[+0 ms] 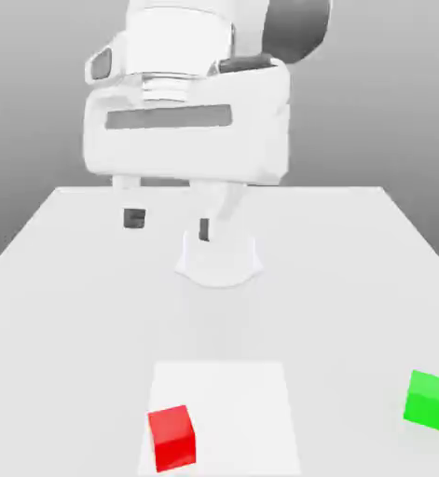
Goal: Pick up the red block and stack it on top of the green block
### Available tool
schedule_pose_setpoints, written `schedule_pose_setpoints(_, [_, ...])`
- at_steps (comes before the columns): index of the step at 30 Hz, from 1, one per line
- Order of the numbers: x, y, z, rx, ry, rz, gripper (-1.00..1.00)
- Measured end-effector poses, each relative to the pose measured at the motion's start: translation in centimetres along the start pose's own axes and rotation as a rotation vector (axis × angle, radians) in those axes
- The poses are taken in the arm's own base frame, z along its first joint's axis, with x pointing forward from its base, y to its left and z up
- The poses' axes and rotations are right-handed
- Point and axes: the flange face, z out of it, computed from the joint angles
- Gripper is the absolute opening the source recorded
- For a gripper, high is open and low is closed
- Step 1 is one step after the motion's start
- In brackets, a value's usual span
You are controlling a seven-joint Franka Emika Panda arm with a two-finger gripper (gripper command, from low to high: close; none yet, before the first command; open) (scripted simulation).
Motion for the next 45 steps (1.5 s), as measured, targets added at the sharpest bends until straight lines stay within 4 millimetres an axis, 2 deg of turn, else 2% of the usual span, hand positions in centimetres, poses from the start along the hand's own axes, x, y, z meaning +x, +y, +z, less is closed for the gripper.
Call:
schedule_pose_setpoints(4, [0.8,2.3,7.5,-0.117,-0.002,0.185,0.00])
schedule_pose_setpoints(8, [0.9,5.6,14.4,-0.235,0.002,0.362,0.00])
schedule_pose_setpoints(10, [0.8,7.1,17.4,-0.274,0.006,0.422,0.00])
schedule_pose_setpoints(14, [0.5,8.7,22.4,-0.287,0.007,0.440,0.00])
schedule_pose_setpoints(15, [0.5,9.0,23.2,-0.287,0.008,0.441,-1.00])
schedule_pose_setpoints(21, [0.5,9.2,23.6,-0.285,0.007,0.441,-1.00])
schedule_pose_setpoints(22, [0.5,9.0,23.2,-0.285,0.008,0.441,-1.00])
schedule_pose_setpoints(27, [0.4,7.5,18.0,-0.286,0.006,0.429,-1.00])
schedule_pose_setpoints(30, [-6.3,6.9,16.5,-0.285,-0.034,0.183,-1.00])
schedule_pose_setpoints(34, [-15.6,7.8,14.6,-0.277,-0.085,-0.161,-1.00])
schedule_pose_setpoints(37, [-22.2,9.7,12.9,-0.265,-0.120,-0.418,-1.00])
schedule_pose_setpoints(40, [-28.6,12.5,11.6,-0.249,-0.152,-0.676,-1.00])
schedule_pose_setpoints(42, [-32.4,14.8,12.8,-0.238,-0.170,-0.825,-1.00])
schedule_pose_setpoints(43, [-33.2,15.6,13.8,-0.236,-0.173,-0.858,-1.00])
schedule_pose_setpoints(44, [-33.6,16.3,14.9,-0.235,-0.175,-0.875,1.00])
schedule_pose_setpoints(45, [-33.6,16.3,14.9,-0.235,-0.175,-0.875,1.00])
